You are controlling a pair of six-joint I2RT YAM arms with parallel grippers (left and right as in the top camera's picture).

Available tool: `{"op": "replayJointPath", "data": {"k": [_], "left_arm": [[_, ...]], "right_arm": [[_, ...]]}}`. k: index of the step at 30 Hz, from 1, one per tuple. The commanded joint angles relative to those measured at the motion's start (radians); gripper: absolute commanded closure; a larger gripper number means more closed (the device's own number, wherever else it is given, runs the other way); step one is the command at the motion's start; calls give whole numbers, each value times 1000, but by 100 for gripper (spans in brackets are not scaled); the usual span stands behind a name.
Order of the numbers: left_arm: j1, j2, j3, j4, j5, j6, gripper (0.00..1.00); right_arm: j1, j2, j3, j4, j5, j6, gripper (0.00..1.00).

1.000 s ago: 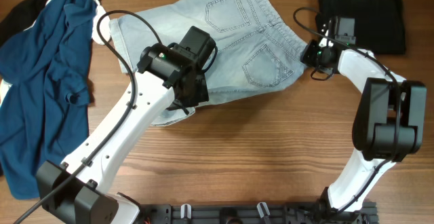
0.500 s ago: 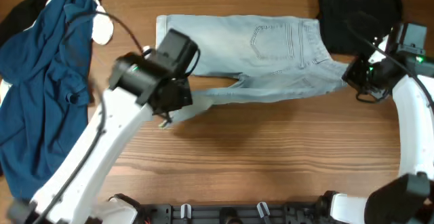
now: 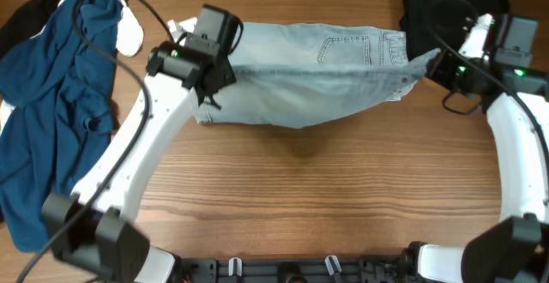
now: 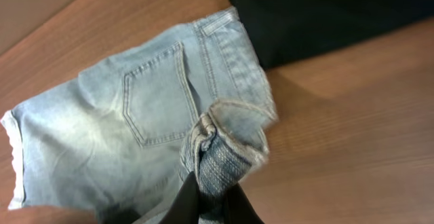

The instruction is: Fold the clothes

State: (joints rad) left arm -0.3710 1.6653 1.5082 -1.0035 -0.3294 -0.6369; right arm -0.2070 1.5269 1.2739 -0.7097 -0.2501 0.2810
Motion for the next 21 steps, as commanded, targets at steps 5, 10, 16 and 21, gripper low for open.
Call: {"op": "replayJointPath", "data": {"k": [5,10,16,21], "left_arm": [[105,195,-1,408,-71,121,96],[105,326,-1,656,-53,163,96],[118,426,-1,787,-57,163,96],[145,428,-1,834,-58,163,41]], "right_arm": [[50,262,14,237,69,42,96],[73,417,14,397,69,60,96],[147,520,14,649,71,51,90],[164,521,14,800,117,62,1]]}}
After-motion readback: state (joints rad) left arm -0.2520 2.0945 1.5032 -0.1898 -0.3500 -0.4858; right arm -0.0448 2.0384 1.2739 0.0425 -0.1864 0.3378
